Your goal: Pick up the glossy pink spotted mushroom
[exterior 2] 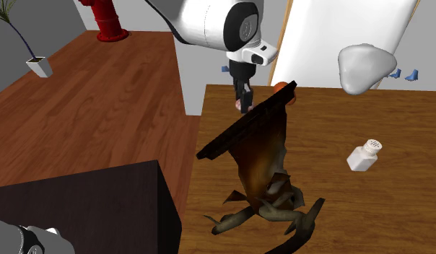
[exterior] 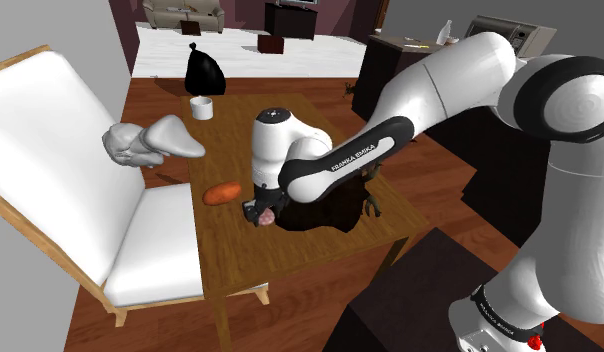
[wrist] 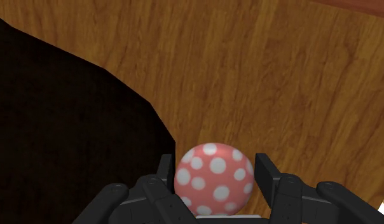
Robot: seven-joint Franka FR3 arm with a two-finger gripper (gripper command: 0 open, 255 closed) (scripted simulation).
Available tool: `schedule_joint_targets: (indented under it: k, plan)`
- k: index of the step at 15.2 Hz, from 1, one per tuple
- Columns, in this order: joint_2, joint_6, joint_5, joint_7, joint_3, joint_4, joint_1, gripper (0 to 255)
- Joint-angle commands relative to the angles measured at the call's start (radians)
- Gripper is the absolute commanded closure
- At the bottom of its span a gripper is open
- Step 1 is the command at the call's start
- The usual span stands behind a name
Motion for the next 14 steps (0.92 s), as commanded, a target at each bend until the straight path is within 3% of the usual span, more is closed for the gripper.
schedule_joint_targets:
  k: [1,14]
  plan:
    - [-0.017,-0.017,0.010,-0.007,0.006,0.001,-0.004,255]
    - [-0.105,-0.132,0.065,-0.047,0.035,0.036,-0.023,255]
